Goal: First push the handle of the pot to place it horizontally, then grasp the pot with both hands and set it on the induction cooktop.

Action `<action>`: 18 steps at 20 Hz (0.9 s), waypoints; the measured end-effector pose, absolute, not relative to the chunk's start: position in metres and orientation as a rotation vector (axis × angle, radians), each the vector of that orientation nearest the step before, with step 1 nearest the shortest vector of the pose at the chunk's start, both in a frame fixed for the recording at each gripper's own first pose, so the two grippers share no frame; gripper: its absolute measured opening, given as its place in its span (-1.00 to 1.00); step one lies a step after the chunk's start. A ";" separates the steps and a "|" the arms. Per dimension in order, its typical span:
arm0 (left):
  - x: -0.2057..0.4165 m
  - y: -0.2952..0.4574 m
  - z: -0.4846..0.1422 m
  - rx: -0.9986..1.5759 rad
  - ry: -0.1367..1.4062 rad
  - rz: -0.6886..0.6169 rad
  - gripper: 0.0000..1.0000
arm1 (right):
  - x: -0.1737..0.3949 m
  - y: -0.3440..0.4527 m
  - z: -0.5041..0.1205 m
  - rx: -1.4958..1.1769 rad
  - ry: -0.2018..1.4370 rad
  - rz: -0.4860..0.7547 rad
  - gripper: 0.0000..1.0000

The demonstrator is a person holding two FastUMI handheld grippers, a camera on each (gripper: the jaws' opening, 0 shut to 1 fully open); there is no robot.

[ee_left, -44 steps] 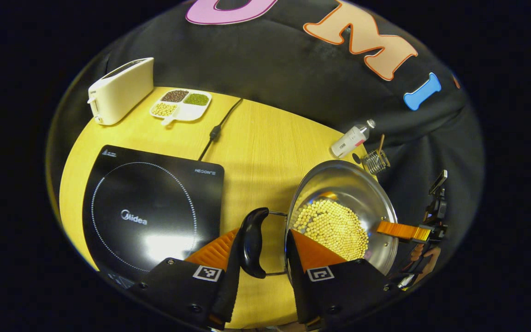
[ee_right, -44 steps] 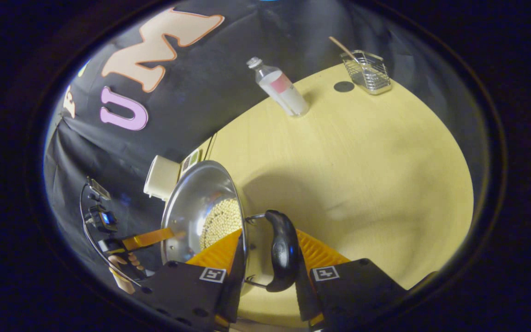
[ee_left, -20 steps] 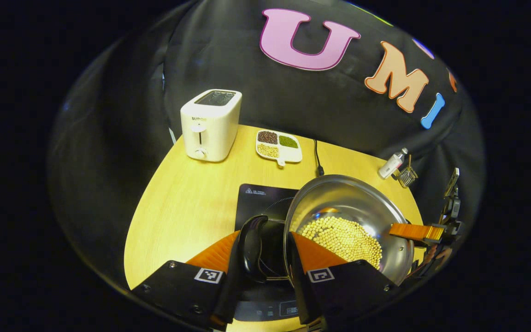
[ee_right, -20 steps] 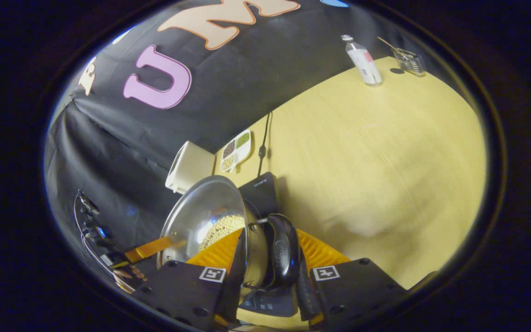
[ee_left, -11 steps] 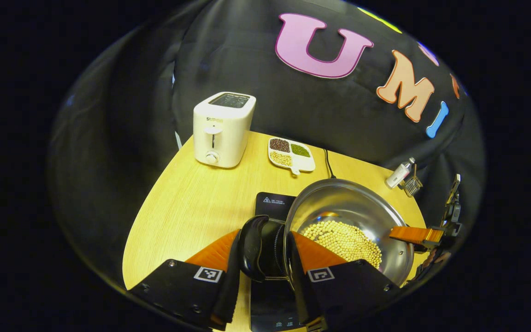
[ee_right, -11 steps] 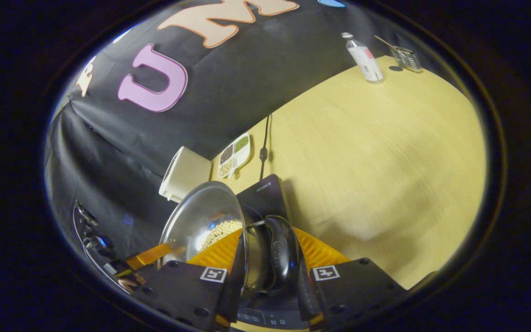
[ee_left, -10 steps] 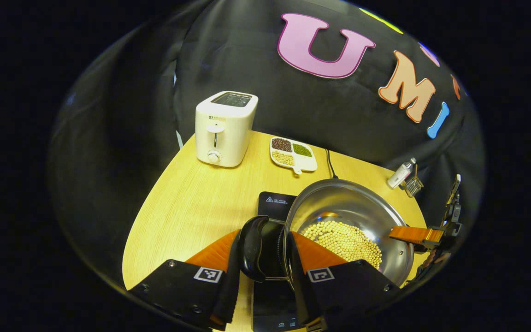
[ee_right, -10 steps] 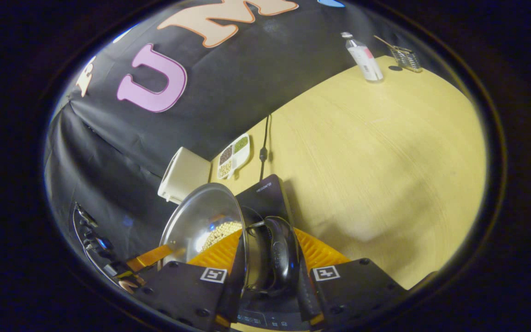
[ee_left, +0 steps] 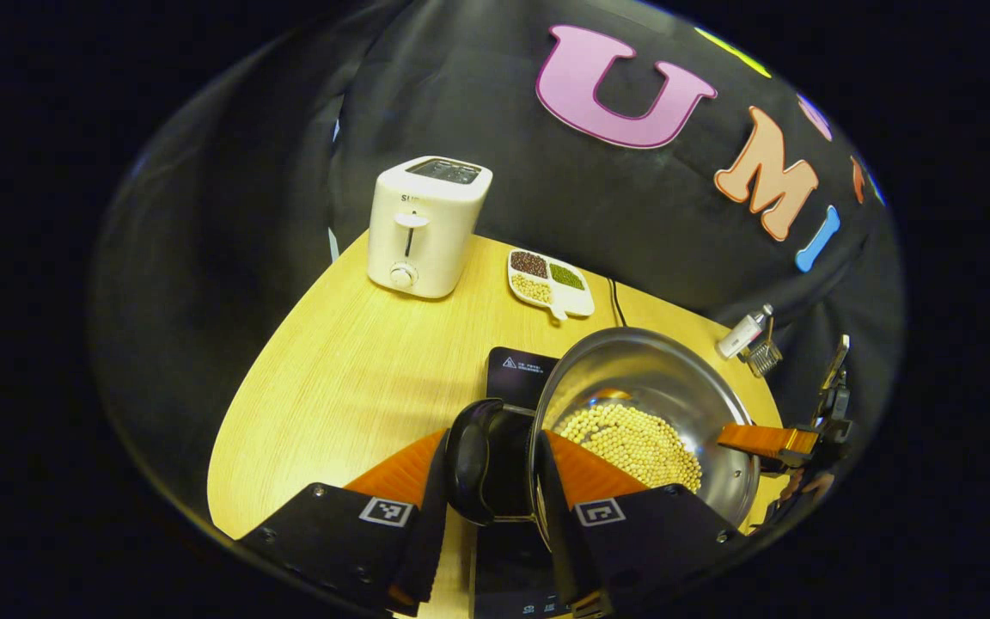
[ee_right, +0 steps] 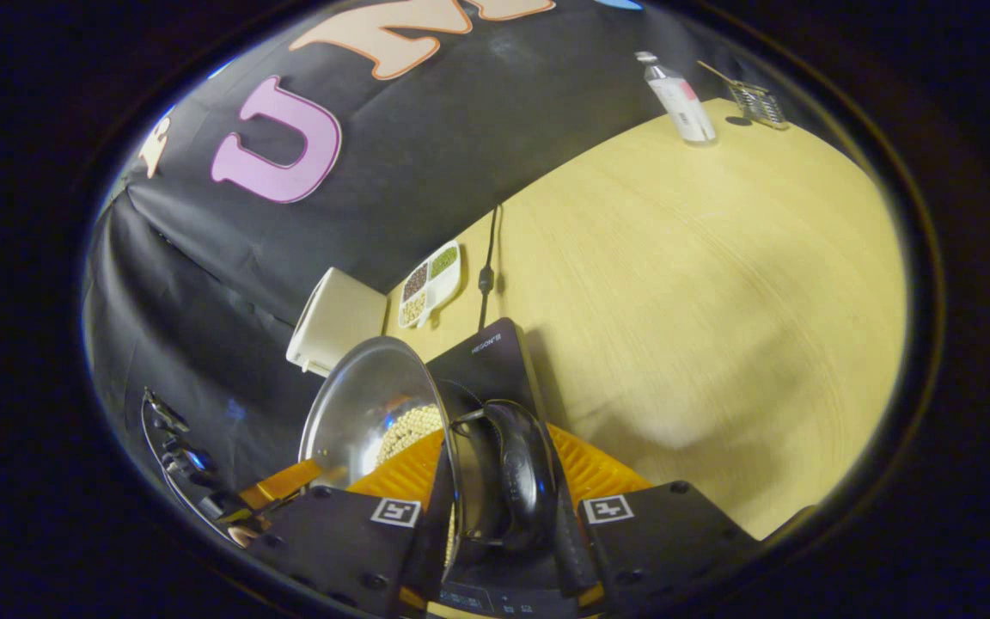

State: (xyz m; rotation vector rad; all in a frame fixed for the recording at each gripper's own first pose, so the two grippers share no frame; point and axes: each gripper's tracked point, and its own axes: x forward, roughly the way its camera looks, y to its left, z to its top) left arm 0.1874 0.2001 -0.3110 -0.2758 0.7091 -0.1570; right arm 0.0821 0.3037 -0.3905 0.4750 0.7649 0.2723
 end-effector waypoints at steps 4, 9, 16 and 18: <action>0.190 0.200 -0.310 -0.265 0.701 -0.164 0.17 | 0.081 0.304 -0.392 0.476 0.772 0.270 0.08; 0.190 0.200 -0.309 -0.257 0.708 -0.152 0.19 | 0.082 0.301 -0.393 0.470 0.770 0.250 0.12; 0.190 0.209 -0.299 -0.242 0.662 -0.138 0.43 | 0.073 0.282 -0.387 0.421 0.772 0.199 0.32; 0.189 0.220 -0.284 -0.201 0.610 -0.102 1.00 | 0.068 0.265 -0.376 0.399 0.739 0.165 0.89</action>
